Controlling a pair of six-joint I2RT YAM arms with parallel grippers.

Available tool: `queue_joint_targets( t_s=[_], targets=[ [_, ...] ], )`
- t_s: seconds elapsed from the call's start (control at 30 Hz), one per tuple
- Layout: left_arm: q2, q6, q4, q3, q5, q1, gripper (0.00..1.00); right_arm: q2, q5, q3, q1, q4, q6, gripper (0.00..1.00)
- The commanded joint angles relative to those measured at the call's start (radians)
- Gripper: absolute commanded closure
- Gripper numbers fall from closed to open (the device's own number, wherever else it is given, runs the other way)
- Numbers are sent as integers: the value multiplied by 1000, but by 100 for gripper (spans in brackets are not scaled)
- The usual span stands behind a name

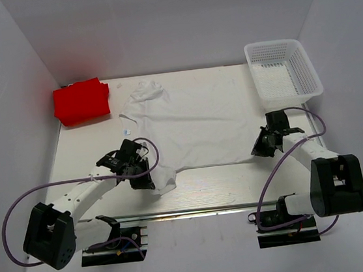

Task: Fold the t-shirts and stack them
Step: Grap the side of the flattened tshirt closest away from the robot with both arms, then fold the flattened tshirt in 1/3 of the way

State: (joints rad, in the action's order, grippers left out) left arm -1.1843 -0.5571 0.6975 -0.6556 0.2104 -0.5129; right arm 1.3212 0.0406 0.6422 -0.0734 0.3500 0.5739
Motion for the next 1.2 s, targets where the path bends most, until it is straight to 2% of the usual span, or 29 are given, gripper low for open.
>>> queue_joint_targets(
  t_s=[0.0, 0.17, 0.4, 0.57, 0.77, 0.8, 1.17],
  targets=[
    [26, 32, -70, -80, 49, -4, 100, 1, 62, 10, -3, -19, -28, 100],
    [-70, 45, -137, -174, 60, 14, 100, 47, 59, 101, -3, -3, -46, 100],
    [-211, 45, -177, -384, -176, 34, 100, 84, -5, 200, -2, 43, -75, 100],
    [-282, 71, -188, -504, -275, 69, 100, 150, -27, 277, -3, 79, -88, 100],
    [-314, 120, -253, -550, -345, 108, 100, 230, -36, 395, -5, 101, -92, 100],
    [-325, 132, -268, -565, -345, 108, 100, 246, -85, 404, -2, 104, -94, 100],
    [-459, 244, -398, -650, -364, 149, 100, 346, -137, 562, -5, 121, -134, 100]
  ],
)
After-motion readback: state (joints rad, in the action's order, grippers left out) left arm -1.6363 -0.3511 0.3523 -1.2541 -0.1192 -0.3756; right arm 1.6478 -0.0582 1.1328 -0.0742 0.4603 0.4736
